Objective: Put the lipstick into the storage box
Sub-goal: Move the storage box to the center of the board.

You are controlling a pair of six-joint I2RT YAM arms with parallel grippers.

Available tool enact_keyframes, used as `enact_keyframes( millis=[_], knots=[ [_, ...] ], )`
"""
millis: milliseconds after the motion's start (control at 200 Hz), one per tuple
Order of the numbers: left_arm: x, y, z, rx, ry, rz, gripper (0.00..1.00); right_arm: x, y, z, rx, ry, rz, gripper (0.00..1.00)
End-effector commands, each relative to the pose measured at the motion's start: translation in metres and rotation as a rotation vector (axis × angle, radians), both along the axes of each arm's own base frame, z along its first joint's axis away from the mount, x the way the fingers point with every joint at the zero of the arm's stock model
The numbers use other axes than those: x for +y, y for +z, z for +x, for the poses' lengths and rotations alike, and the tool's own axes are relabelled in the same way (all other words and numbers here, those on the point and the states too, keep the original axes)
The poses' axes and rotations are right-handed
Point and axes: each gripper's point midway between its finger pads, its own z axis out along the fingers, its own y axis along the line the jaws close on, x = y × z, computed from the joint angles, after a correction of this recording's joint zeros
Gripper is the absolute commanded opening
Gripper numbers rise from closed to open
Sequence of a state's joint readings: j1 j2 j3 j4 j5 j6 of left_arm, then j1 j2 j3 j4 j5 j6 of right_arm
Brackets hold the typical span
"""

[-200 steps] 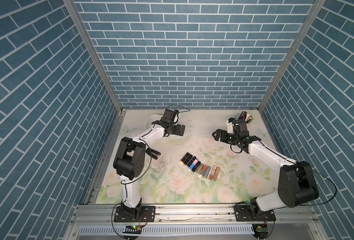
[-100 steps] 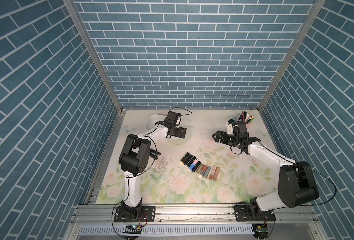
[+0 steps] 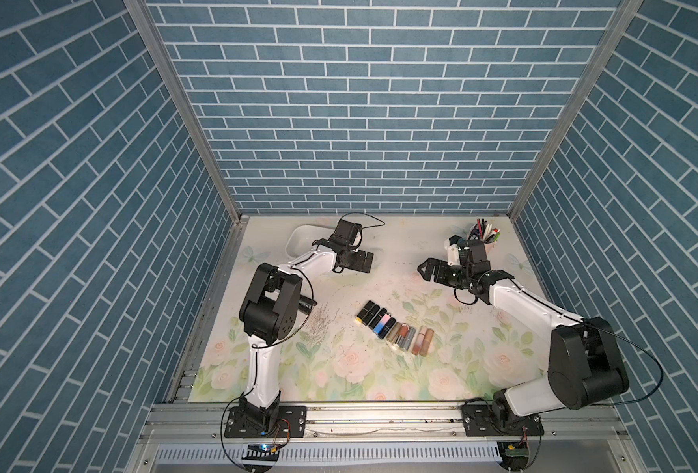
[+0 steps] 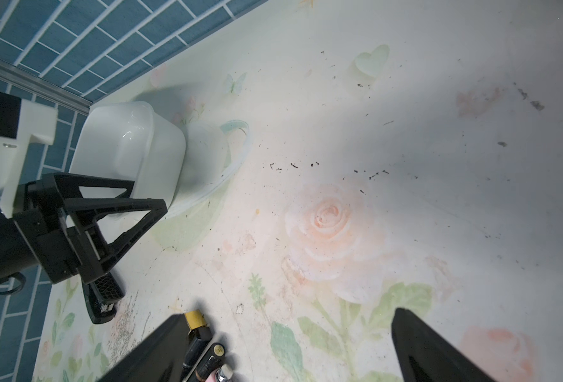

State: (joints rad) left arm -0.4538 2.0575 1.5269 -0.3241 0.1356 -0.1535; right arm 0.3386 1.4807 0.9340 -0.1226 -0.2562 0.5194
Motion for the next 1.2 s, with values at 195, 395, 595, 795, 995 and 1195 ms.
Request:
enact_keyframes(
  millis=[195, 395, 595, 795, 995, 1195],
  knots=[
    [-0.032, -0.004, -0.001, 0.024, -0.023, -0.056, 0.99, -0.001, 0.002, -0.002, -0.015, 0.008, -0.011, 1.0],
    [-0.056, -0.005, -0.016, 0.045, -0.03, -0.066, 0.99, -0.011, 0.003, -0.006, -0.023, -0.008, -0.049, 1.0],
    [-0.087, 0.005, -0.038, 0.054, -0.031, -0.118, 0.99, -0.028, 0.006, -0.008, -0.032, -0.046, -0.068, 1.0],
    [-0.118, 0.002, -0.06, 0.07, -0.035, -0.141, 0.99, -0.049, 0.004, -0.018, -0.027, -0.087, -0.067, 1.0],
    [-0.144, -0.007, -0.083, 0.08, -0.048, -0.112, 0.99, -0.062, 0.005, -0.03, -0.035, -0.115, -0.064, 1.0],
    [-0.171, 0.001, -0.101, 0.072, -0.08, -0.106, 1.0, -0.066, 0.006, -0.041, -0.041, -0.12, -0.064, 1.0]
  ],
)
